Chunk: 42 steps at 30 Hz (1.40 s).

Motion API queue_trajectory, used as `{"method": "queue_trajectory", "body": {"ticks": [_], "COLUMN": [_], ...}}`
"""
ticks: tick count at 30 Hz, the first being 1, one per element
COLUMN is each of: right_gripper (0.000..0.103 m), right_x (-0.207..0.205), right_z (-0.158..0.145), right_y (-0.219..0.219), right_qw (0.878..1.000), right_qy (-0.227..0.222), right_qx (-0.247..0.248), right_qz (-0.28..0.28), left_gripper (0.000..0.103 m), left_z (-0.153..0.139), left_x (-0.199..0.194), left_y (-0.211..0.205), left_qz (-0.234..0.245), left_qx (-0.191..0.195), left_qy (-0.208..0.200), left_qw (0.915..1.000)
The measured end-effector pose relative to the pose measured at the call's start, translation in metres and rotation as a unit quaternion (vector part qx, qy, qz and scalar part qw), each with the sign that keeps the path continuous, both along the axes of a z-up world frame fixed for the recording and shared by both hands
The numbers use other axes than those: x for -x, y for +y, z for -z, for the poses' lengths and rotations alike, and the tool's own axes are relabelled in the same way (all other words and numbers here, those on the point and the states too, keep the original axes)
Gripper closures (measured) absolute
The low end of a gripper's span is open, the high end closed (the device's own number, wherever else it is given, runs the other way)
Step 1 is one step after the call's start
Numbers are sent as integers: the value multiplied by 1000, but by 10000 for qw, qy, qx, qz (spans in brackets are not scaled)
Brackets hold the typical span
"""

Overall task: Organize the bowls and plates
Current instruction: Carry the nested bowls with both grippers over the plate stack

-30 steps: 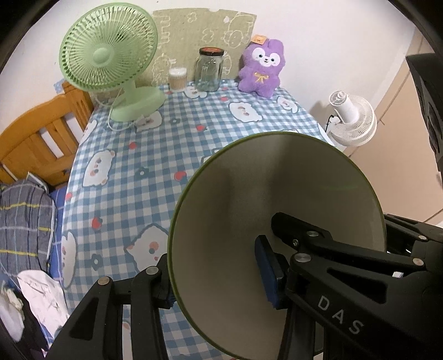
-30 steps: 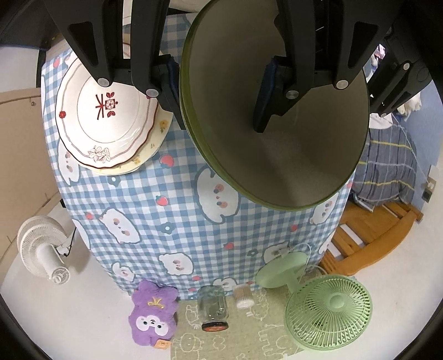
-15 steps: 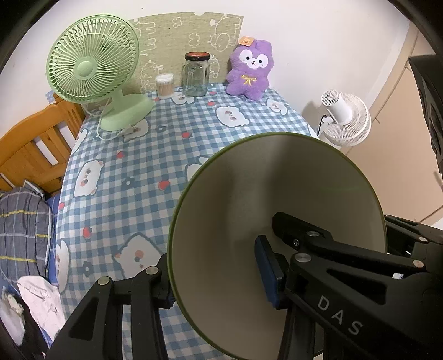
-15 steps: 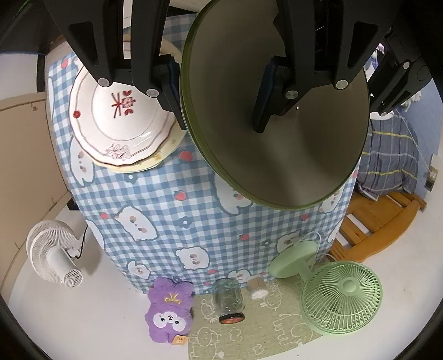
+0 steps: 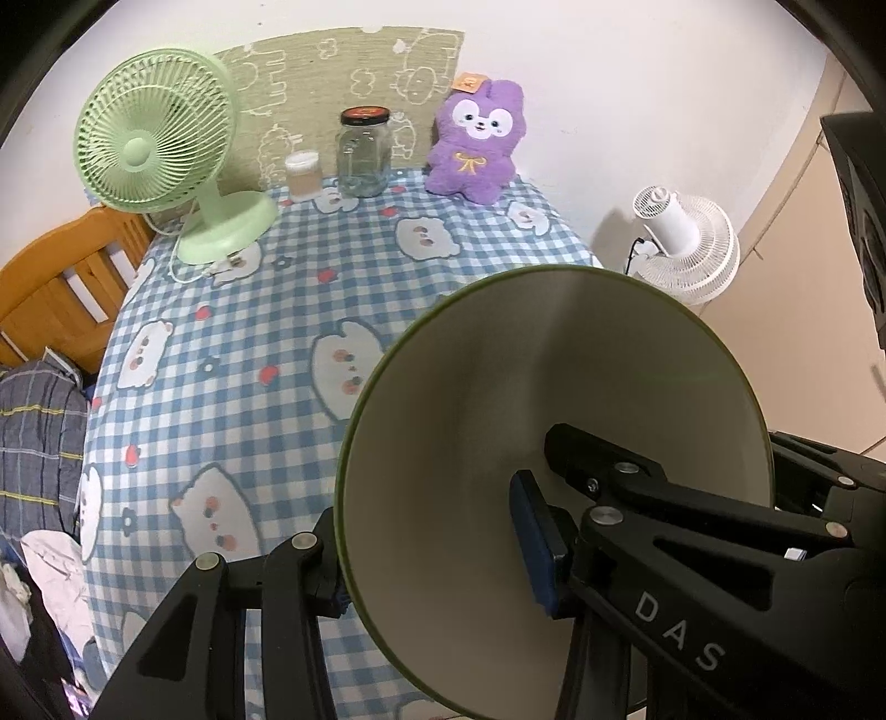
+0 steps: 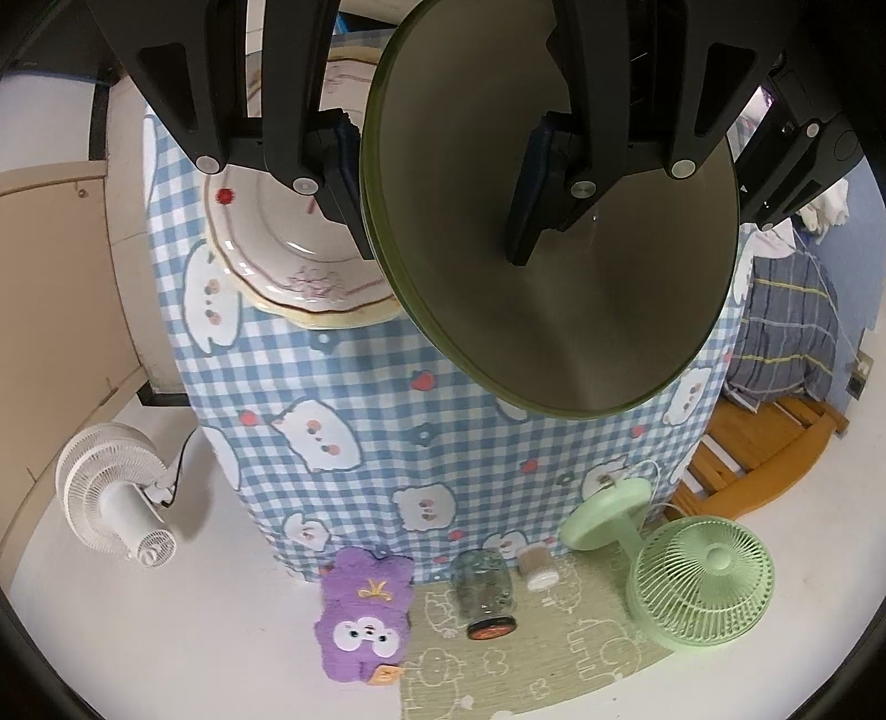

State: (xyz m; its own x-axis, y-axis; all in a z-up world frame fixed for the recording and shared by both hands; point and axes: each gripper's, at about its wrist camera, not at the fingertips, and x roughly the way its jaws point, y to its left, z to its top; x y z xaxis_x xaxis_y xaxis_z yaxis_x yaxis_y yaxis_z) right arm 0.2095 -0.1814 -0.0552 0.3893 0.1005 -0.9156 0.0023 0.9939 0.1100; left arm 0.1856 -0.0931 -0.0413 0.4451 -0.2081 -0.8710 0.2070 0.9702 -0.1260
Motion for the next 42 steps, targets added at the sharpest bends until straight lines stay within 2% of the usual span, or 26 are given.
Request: {"method": "queue_trajectory", "body": {"ticks": [19,42], "right_gripper": [55,55], "right_x": [-2,-8], "right_z": [22,71], "right_y": [-75,-100], "right_qw": [9994,9969], "right_qy": [269,754], "right_qx": [22,-157], "right_qz": [205,152], "left_gripper": [56,56], "left_z": [23,62], "left_x": [-10,-16], "left_y": [-74,-94], "left_qz": [169,60], "left_qx": [0,-196], "left_qy": [294,799], "left_qw": [9994,9966]}}
